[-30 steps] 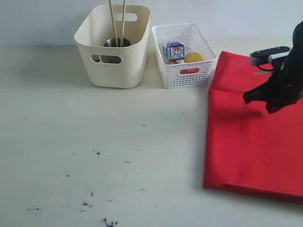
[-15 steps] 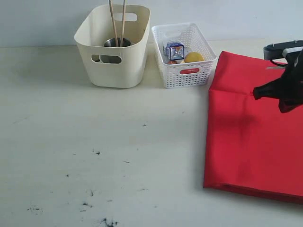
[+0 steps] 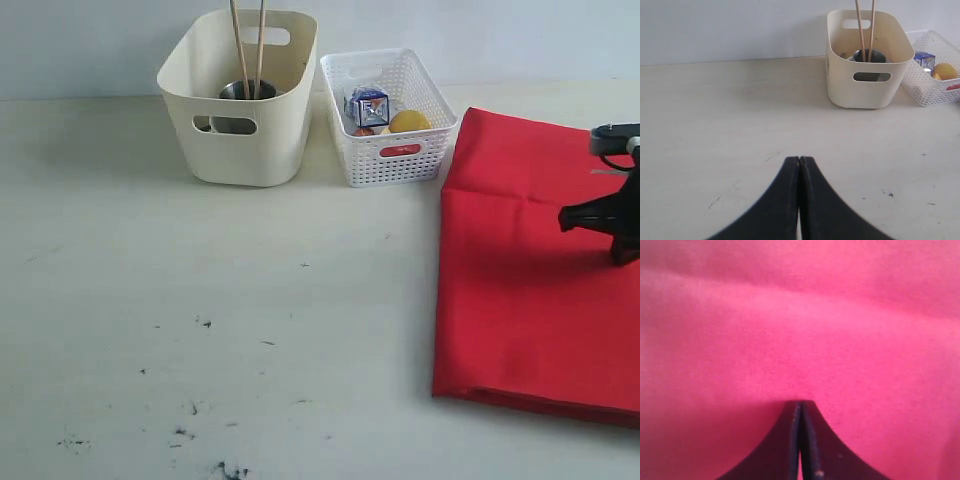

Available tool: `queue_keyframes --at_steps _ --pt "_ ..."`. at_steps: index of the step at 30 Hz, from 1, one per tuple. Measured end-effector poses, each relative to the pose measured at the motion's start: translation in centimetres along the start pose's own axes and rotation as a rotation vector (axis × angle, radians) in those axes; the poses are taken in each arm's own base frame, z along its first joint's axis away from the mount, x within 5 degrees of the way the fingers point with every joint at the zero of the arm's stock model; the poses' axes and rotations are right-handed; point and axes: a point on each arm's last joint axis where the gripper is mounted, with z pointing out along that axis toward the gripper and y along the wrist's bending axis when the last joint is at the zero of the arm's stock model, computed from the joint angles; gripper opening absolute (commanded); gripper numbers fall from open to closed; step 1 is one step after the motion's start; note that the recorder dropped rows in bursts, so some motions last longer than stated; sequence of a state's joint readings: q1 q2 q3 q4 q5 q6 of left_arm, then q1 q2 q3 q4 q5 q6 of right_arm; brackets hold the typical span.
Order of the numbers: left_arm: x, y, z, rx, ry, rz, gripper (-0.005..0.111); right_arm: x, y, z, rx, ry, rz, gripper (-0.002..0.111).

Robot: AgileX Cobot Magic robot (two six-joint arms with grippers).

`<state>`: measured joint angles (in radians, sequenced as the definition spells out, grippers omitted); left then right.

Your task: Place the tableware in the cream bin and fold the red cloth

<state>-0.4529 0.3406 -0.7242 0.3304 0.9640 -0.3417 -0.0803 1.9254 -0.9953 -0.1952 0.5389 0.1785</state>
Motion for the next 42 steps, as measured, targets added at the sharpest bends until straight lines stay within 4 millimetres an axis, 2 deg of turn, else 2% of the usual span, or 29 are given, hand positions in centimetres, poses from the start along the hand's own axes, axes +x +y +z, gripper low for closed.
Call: queue_keyframes --at_steps 10,22,29,38,42 --pt "0.0 0.0 0.0 0.000 0.000 0.000 0.000 -1.6 0.4 1.8 -0.033 -0.134 0.007 0.000" --pt "0.0 0.0 0.0 0.000 0.000 0.000 0.000 -6.2 0.5 3.6 -0.054 -0.217 0.071 0.000" --pt "0.0 0.0 0.0 0.000 0.000 0.000 0.000 -8.1 1.0 4.4 -0.128 -0.233 0.112 0.000" --pt "0.0 0.0 0.0 0.000 0.000 0.000 0.000 -8.8 1.5 4.8 -0.197 -0.238 0.182 0.000" --pt "0.0 0.0 0.0 0.000 0.000 0.000 0.000 -9.0 1.4 3.8 -0.188 -0.257 0.157 0.000"
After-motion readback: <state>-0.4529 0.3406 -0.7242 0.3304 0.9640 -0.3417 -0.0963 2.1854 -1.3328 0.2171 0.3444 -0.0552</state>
